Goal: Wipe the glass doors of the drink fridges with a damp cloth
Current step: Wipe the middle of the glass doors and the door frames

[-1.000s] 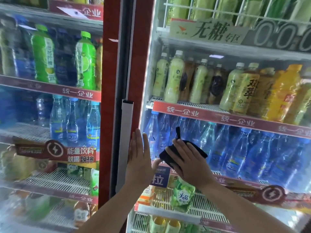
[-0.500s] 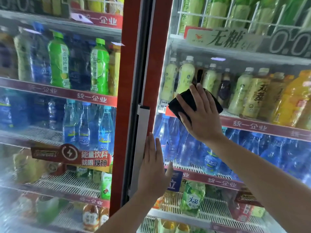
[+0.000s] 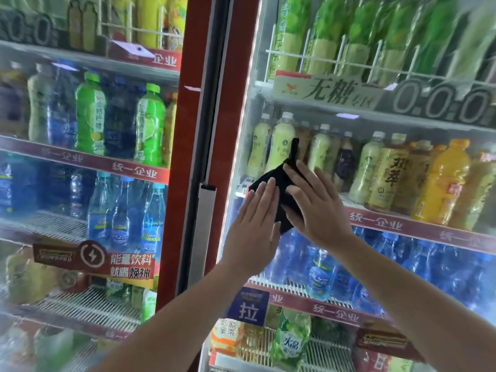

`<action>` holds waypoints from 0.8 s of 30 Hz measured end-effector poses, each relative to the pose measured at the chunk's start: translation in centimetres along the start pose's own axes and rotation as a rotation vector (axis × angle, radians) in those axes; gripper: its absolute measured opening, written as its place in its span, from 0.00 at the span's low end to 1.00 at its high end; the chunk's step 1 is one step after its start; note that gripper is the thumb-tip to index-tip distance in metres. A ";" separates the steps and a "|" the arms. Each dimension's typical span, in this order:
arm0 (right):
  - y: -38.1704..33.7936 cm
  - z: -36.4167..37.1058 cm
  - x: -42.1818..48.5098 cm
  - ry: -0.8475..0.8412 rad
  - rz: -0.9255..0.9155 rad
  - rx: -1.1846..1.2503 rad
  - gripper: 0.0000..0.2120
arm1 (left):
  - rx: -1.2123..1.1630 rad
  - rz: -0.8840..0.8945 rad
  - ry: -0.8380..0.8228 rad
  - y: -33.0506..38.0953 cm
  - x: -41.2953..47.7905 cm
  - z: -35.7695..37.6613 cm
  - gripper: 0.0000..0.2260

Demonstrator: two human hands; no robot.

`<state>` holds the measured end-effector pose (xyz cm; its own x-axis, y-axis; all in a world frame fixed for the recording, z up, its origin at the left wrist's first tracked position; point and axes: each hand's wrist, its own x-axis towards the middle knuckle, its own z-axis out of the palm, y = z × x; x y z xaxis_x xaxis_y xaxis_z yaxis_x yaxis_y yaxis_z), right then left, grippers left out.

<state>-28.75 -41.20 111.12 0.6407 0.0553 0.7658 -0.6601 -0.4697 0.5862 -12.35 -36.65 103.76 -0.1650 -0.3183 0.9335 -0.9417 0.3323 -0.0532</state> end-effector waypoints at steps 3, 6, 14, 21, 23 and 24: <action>1.1 -0.6 -1.2 0.040 -0.024 -0.031 0.13 | 0.015 0.002 0.095 -0.1 1.1 0.8 0.25; 1.9 -1.4 -2.9 0.023 -0.015 -0.055 0.17 | 0.097 -0.014 0.193 0.6 2.4 1.9 0.21; 2.6 -2.6 -6.5 0.022 0.084 -0.031 0.13 | -0.037 -0.196 0.415 4.8 5.4 5.6 0.19; -0.2 -1.7 -8.4 -0.023 0.166 0.028 0.15 | 0.008 -0.171 0.325 3.2 4.9 5.4 0.23; -1.5 -1.2 -8.9 -0.035 0.188 0.050 0.14 | 0.068 -0.189 0.285 2.3 4.1 5.2 0.23; -2.2 -1.0 -9.2 -0.042 0.193 0.057 0.14 | 0.095 -0.198 0.268 1.7 3.7 5.1 0.24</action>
<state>-33.57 -39.84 103.09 0.5207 -0.0765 0.8503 -0.7497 -0.5174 0.4125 -16.09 -41.77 105.34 0.0945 -0.1200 0.9883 -0.9728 0.1997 0.1173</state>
